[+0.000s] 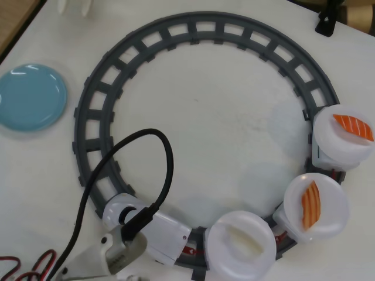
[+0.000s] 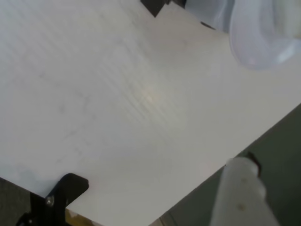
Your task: Pick up the sushi from the Shinkansen and put it on the blue dish
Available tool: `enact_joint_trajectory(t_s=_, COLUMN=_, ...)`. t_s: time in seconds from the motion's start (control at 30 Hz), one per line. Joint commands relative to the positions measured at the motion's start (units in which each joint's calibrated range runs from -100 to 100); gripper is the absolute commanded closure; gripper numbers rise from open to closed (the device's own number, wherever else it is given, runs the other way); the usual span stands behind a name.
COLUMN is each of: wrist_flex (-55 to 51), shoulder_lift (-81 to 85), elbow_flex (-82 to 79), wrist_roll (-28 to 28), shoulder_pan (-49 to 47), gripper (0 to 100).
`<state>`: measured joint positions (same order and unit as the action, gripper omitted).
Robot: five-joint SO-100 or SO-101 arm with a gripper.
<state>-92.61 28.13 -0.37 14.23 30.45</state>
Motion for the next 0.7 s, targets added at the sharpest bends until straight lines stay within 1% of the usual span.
enact_joint_trajectory(t_s=0.0, wrist_flex=-0.69, shoulder_lift=-4.45, elbow_flex=6.86, wrist_roll=-0.31, shoulder_pan=-0.96, gripper=86)
enact_joint_trajectory(t_s=0.17, wrist_flex=-4.34, shoulder_lift=-14.90, elbow_flex=15.97, wrist_roll=-0.63, shoulder_pan=-0.34, gripper=86)
enact_joint_trajectory(t_s=0.33, wrist_flex=-4.68, shoulder_lift=-22.78, elbow_flex=22.55, wrist_roll=-3.77, shoulder_pan=-0.52, gripper=86)
enact_joint_trajectory(t_s=0.67, wrist_flex=-4.51, shoulder_lift=-30.66, elbow_flex=30.48, wrist_roll=-3.14, shoulder_pan=-0.43, gripper=86)
